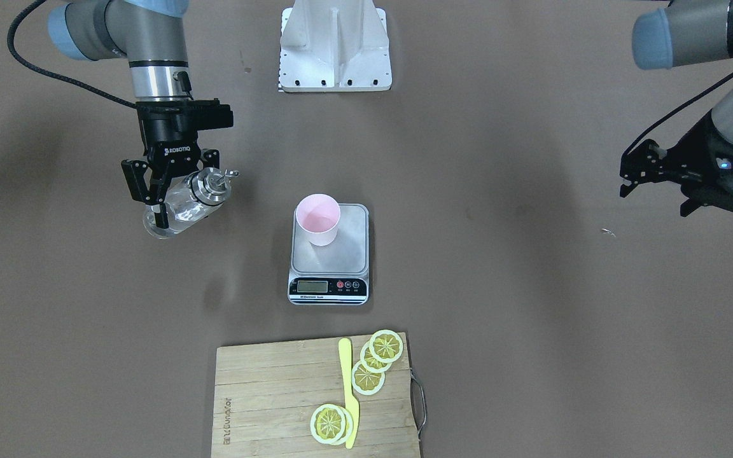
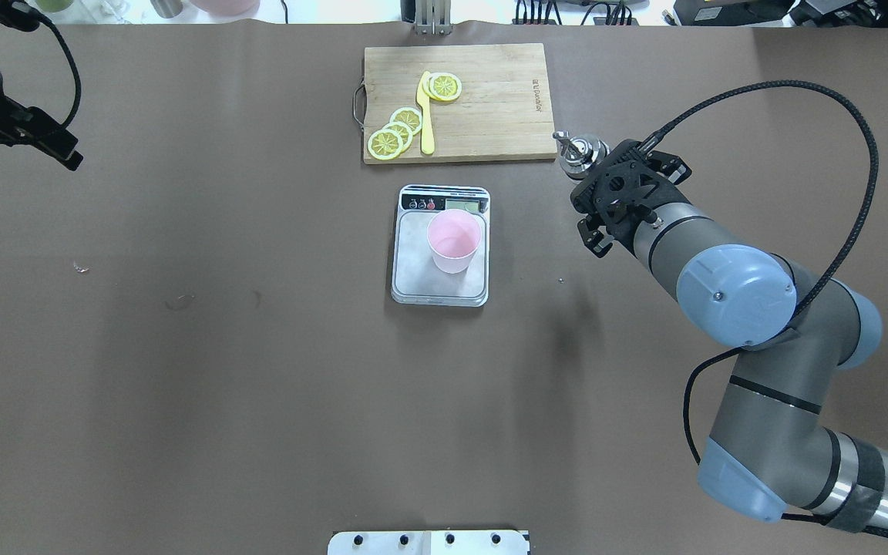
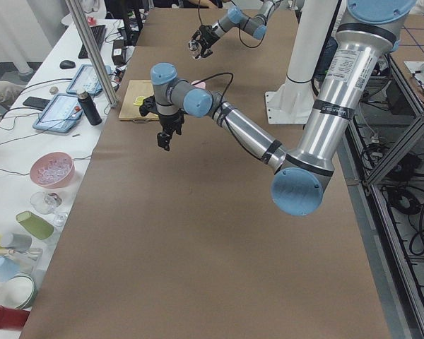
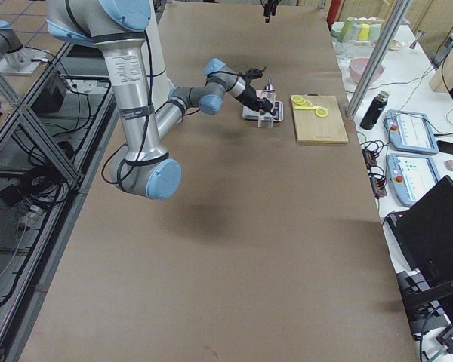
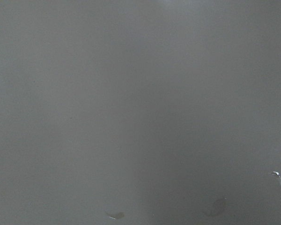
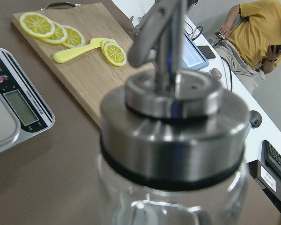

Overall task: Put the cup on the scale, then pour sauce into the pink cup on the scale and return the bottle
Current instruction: 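Carry the sauce bottle with the right gripper toward the pink cup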

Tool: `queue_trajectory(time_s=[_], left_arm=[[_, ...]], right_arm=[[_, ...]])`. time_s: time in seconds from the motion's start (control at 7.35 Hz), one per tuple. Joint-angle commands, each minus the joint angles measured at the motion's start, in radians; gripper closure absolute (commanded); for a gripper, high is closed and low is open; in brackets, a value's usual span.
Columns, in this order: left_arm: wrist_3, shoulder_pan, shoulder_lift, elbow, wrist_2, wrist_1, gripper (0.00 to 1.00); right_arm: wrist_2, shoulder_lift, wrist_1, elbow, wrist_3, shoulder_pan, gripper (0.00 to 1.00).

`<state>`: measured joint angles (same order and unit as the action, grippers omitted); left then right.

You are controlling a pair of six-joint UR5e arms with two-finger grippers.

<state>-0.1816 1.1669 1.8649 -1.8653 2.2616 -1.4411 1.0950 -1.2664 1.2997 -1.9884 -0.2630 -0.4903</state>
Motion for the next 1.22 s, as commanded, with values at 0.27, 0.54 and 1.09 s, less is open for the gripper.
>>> queue_trajectory(time_s=[0.27, 0.54, 1.09], left_arm=[[0.105, 0.033, -0.092, 0.012, 0.022, -0.104, 0.03], [0.198, 0.063, -0.122, 0.014, 0.023, -0.107, 0.03], [0.237, 0.082, -0.138, 0.02, 0.03, -0.108, 0.03]], right_arm=[[-0.136, 0.036, 0.187, -0.032, 0.061, 0.05, 0.78], [-0.159, 0.082, 0.275, -0.027, 0.065, 0.07, 0.79], [-0.211, 0.134, 0.326, 0.054, 0.067, 0.085, 0.78]])
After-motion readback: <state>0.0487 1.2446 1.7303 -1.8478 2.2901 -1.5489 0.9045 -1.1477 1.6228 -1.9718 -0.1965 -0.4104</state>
